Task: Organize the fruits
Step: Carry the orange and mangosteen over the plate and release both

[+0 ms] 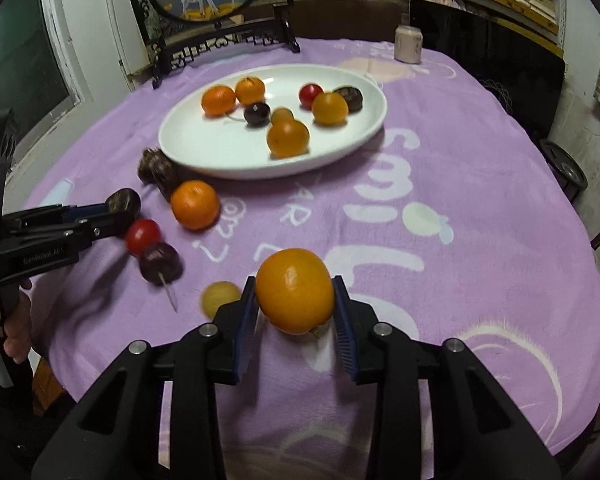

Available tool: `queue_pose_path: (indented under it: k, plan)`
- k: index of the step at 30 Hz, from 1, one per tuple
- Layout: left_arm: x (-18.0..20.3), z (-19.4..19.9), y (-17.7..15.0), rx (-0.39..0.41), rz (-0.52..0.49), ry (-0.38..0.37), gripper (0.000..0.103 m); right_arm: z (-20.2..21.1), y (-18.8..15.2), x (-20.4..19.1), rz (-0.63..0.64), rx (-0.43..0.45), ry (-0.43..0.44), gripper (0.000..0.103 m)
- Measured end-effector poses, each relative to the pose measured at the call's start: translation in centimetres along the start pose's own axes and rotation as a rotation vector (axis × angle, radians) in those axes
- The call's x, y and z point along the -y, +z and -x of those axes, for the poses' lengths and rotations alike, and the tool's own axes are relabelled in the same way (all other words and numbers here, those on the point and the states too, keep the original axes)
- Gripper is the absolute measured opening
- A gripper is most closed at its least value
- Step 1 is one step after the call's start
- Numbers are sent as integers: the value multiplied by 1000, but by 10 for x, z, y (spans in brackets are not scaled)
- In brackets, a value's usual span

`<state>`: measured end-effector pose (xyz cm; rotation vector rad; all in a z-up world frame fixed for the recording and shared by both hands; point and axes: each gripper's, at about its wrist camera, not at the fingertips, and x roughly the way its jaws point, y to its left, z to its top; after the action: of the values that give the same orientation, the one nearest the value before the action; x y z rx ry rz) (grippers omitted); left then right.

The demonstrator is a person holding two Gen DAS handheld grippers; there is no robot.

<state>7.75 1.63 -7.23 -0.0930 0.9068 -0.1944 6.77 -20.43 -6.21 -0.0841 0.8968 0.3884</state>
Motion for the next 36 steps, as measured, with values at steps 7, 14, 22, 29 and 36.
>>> queue_pose_path:
  k: [7, 14, 22, 29, 36]
  plan:
    - [7, 31, 11, 70, -21, -7, 39, 0, 20, -17, 43, 27, 28, 37]
    - [15, 14, 68, 76, -17, 16, 39, -13, 79, -17, 64, 73, 30, 37]
    - [13, -42, 160, 52, 6, 80, 39, -70, 160, -12, 86, 51, -4, 37]
    - [10, -76, 175, -6, 25, 55, 39, -99, 171, -5, 76, 7, 1, 37]
    - [4, -64, 173, 25, 53, 45, 60, -84, 170, -9, 104, 41, -77, 72]
